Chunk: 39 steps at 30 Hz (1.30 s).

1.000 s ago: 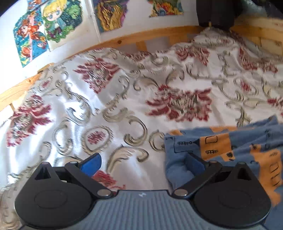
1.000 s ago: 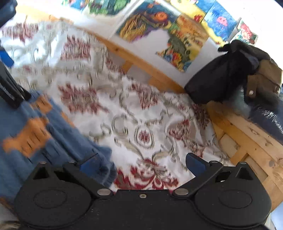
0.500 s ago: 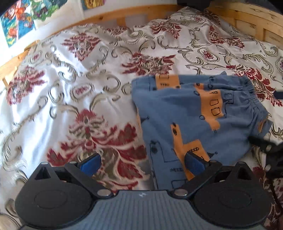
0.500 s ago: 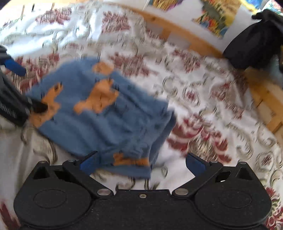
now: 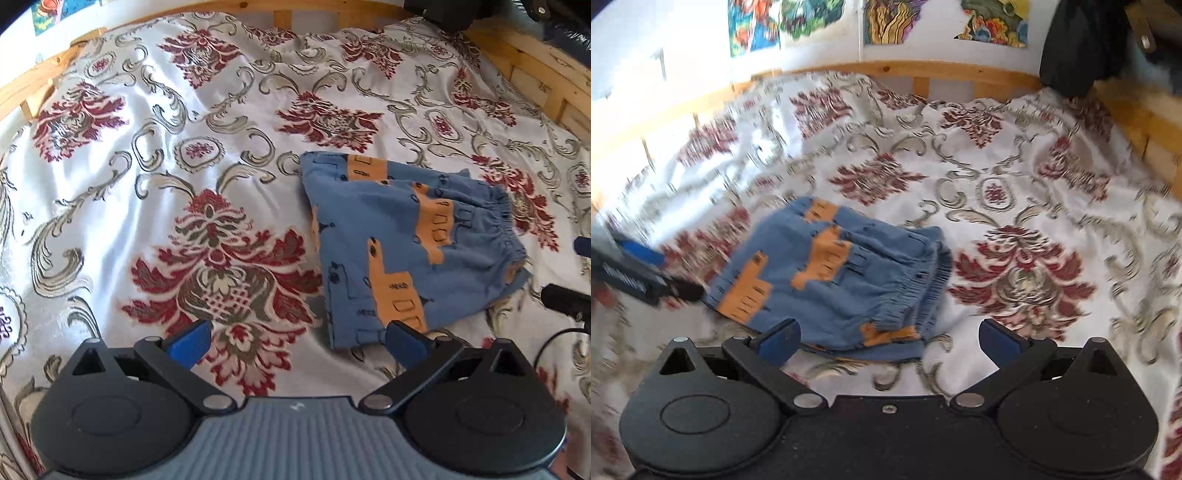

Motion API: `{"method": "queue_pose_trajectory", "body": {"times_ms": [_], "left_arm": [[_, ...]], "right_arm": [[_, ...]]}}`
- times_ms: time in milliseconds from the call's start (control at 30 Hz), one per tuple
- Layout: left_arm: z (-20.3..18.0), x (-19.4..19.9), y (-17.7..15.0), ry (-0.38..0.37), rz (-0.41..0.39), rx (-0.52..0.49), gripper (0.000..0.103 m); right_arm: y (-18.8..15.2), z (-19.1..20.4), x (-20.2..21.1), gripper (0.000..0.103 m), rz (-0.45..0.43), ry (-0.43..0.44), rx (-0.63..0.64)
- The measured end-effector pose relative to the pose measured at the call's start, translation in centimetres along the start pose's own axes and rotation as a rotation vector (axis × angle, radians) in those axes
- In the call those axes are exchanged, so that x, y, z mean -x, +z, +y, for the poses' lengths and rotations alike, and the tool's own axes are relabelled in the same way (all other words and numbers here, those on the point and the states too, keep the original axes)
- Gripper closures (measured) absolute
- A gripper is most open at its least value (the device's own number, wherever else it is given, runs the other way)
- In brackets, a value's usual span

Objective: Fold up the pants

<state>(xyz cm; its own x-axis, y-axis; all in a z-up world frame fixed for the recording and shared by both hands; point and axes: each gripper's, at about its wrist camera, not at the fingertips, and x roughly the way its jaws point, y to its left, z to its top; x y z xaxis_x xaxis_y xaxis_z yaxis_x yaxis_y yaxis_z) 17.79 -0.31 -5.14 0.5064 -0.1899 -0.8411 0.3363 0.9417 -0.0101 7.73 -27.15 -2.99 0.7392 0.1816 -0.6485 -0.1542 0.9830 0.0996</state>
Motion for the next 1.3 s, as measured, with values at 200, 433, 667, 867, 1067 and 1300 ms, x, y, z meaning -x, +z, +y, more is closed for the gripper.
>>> {"method": "queue_pose_trajectory", "body": {"times_ms": [200,433,667,867,1067,1300], "left_arm": [[-0.9,-0.6,1.7,-0.013,-0.044,-0.06,0.0],[-1.3,-3.0,3.3,-0.086,-0.151,-0.139,0.0],[-1.1,-5.5,3.3,-0.192,-0.152,-0.189,0.0],[0.1,-6.8,3.6,-0.288,-0.112,-0.113,0.0],[0.3,-7.2,3.5,-0.288,-0.082,-0.112,0.001],[0.0,-7.1,3.6,-0.257,-0.058,-0.106,0.01]], "right_arm": [[1.1,-2.4,-1.3,0.001,-0.082,0.075,-0.067],[1.5,-6.3,-4.4,0.001,-0.027,0.238,-0.156],[1.3,-9.3,-6.7,0.001,0.022,0.349,-0.302],[0.8,-8.9,-8.0,0.001,0.072,0.402,-0.312],[0.4,-9.6,-8.4,0.005,0.106,0.418,-0.425],[-0.1,-9.8,-8.5,0.058,0.136,0.329,-0.453]]}}
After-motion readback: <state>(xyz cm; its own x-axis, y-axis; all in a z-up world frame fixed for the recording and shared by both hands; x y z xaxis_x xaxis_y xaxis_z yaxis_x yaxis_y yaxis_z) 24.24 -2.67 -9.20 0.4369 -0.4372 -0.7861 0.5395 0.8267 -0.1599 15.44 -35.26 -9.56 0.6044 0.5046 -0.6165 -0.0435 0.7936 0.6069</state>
